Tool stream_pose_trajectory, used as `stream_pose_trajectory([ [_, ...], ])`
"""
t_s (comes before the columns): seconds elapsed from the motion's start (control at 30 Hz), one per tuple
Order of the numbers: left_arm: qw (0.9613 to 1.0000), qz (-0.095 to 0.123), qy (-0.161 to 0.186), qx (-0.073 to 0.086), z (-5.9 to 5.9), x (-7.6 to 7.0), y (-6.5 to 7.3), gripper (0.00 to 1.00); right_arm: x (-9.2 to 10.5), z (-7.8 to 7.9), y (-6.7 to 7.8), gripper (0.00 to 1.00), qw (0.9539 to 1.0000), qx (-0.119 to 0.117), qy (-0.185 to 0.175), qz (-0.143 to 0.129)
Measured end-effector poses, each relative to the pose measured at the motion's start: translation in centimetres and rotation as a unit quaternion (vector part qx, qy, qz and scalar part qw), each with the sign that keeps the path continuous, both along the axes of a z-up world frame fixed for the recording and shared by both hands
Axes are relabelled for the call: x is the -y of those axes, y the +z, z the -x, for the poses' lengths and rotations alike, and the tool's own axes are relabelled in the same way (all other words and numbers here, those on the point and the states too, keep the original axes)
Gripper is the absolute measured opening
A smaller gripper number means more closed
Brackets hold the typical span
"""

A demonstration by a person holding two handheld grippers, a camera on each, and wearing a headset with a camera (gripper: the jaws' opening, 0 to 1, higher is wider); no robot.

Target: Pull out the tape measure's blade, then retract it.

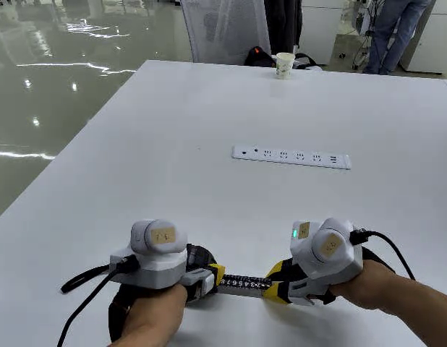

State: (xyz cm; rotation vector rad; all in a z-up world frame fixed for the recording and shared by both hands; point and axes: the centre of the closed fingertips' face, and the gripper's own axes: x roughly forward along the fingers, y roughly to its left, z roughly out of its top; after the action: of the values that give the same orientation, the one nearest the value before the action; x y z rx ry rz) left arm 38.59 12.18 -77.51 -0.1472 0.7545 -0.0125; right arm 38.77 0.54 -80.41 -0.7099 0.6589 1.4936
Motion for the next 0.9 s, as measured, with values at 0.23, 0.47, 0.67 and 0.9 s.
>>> stream_pose_trajectory([
  [0.23,1.0000,0.001,0.000,0.000,0.0,0.0,0.0,0.57,-1.5,0.3,0.1,0.10,1.0000,-0.001,0.006,-0.005],
  [0.47,1.0000,0.003,0.001,-0.001,0.0,-0.1,0.0,0.57,-2.6,0.5,0.0,0.10,0.9999,-0.001,0.011,-0.010],
  [0.67,1.0000,0.004,0.002,-0.001,0.0,-0.1,0.0,0.58,-3.9,0.7,0.0,0.11,0.9997,-0.002,0.017,-0.015],
  [0.9,1.0000,0.006,0.003,-0.001,0.0,-0.2,0.0,0.58,-5.2,0.9,0.0,0.11,0.9995,0.001,0.026,-0.018],
])
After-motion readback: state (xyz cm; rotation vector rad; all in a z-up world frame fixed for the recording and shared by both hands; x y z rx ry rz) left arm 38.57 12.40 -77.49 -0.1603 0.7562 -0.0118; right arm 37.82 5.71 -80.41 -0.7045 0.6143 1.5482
